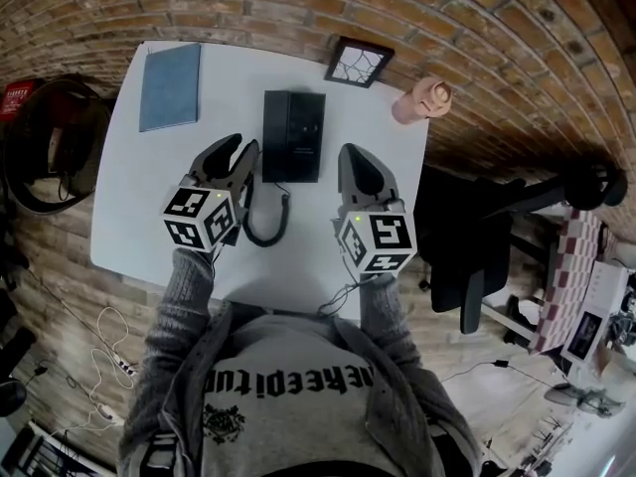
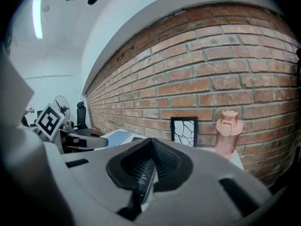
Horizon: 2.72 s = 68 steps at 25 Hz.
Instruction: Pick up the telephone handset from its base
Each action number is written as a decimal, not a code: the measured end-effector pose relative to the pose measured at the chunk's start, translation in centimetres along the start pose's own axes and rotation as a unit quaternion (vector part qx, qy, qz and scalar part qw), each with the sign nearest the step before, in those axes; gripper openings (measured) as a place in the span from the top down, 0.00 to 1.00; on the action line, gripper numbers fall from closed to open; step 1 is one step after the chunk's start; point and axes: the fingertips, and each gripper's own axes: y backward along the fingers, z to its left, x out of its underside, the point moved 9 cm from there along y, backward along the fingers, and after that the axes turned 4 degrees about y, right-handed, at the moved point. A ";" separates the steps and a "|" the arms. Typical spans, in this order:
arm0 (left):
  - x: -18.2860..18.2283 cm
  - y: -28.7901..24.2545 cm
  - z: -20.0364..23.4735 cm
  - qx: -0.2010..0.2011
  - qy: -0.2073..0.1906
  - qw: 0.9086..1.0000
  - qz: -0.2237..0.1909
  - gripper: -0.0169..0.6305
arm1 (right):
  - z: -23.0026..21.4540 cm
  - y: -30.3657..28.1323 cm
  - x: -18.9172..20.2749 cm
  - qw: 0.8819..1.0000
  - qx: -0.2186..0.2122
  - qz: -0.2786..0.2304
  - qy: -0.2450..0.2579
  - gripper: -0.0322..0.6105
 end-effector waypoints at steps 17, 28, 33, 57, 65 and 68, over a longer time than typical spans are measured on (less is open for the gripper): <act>3.7 -7.5 2.8 0.089 0.086 0.987 0.105 0.70 | -2.1 -0.7 1.7 1.000 -0.012 0.015 -0.015 0.95; 4.5 -8.6 2.8 0.106 0.093 0.982 0.125 0.72 | -2.8 -1.1 2.2 1.000 -0.011 0.024 -0.015 0.95; 4.1 -8.3 2.8 0.091 0.102 0.981 0.136 0.75 | -2.7 -1.1 2.0 1.000 -0.011 0.022 -0.010 0.95; 1.7 -6.1 2.3 0.100 0.168 0.970 0.144 0.86 | -2.0 -0.4 0.7 1.000 -0.013 -0.002 -0.003 0.95; 0.5 -3.6 1.1 0.111 0.159 0.975 0.105 0.86 | -1.2 0.5 -0.1 1.000 -0.014 -0.012 0.006 0.95; -0.3 -2.0 0.5 0.107 0.141 0.981 0.084 0.86 | -0.9 1.2 -0.5 1.000 -0.012 -0.018 0.009 0.95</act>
